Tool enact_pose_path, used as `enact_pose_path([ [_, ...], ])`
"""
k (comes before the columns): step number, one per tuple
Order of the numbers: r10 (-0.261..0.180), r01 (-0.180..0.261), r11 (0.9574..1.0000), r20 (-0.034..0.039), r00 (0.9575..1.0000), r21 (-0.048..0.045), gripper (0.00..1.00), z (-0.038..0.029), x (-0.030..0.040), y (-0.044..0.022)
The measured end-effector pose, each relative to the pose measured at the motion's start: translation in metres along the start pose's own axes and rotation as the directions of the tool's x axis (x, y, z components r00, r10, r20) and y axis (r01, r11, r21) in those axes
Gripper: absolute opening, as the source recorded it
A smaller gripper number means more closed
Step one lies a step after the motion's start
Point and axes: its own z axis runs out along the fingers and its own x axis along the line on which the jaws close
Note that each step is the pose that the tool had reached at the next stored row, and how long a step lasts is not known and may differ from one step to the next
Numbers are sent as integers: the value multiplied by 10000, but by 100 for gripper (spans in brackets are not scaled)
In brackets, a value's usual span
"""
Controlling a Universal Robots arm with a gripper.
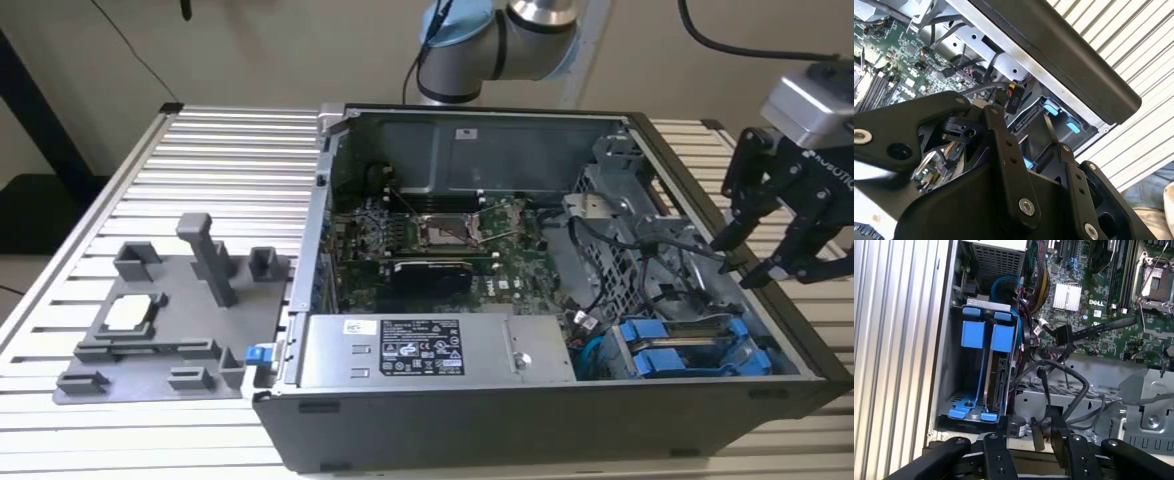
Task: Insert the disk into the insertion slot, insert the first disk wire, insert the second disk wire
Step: 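Insert the first disk wire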
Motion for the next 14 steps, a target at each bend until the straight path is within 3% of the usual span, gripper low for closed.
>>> enact_pose_path([
  [7,-185,185,9998,-1,9998,-13,47,31,-20,-59],
  [14,-188,188,9998,-3,9998,-14,47,32,-21,-61],
])
